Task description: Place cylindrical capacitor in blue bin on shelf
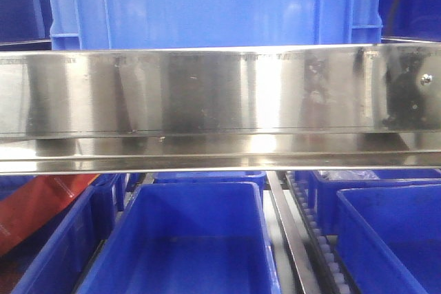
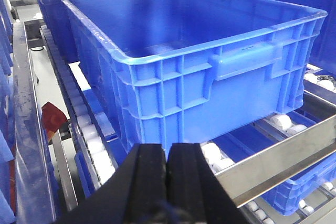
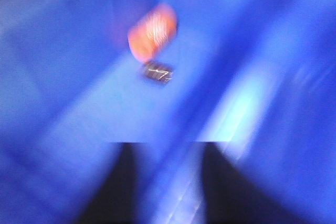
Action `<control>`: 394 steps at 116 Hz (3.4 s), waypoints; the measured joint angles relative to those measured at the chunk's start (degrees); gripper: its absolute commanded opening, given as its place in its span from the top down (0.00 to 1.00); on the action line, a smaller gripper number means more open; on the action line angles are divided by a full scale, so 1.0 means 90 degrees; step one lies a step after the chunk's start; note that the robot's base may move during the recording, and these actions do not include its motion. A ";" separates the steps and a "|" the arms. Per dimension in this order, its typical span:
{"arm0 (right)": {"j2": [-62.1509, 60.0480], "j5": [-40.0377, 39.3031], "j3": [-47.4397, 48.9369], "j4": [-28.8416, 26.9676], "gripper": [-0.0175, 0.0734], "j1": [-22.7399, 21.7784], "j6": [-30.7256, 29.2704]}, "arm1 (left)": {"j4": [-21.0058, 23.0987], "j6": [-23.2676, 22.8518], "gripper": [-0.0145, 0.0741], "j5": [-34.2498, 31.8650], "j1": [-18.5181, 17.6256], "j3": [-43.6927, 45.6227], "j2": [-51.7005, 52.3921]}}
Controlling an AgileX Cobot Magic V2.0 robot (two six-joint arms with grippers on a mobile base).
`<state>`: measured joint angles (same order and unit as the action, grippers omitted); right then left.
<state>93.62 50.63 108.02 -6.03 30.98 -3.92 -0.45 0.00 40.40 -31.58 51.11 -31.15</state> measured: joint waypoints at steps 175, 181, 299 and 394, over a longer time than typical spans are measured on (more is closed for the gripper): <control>-0.7758 -0.3287 -0.8328 0.0325 0.99 0.0000 0.0000 | 0.0000 0.0000 0.96 0.0000 0.0000 -0.0005 0.0000; -0.7758 -0.3287 -0.8328 0.0325 0.99 0.0000 0.0000 | 0.0000 0.0000 0.96 0.0000 0.0000 -0.0005 0.0000; -0.7758 -0.3378 -0.8328 0.0325 0.99 0.0000 0.0000 | -0.0137 0.0000 0.96 -0.3719 0.3112 -0.5509 0.3405; -0.7758 -0.3384 -0.8328 0.0325 0.99 0.0000 0.0000 | -0.0137 0.0000 0.96 -0.4289 0.3128 -0.5685 0.3416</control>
<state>23.80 20.17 33.06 -3.10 30.98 -3.92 -1.68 0.00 1.80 -3.43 -0.05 -0.41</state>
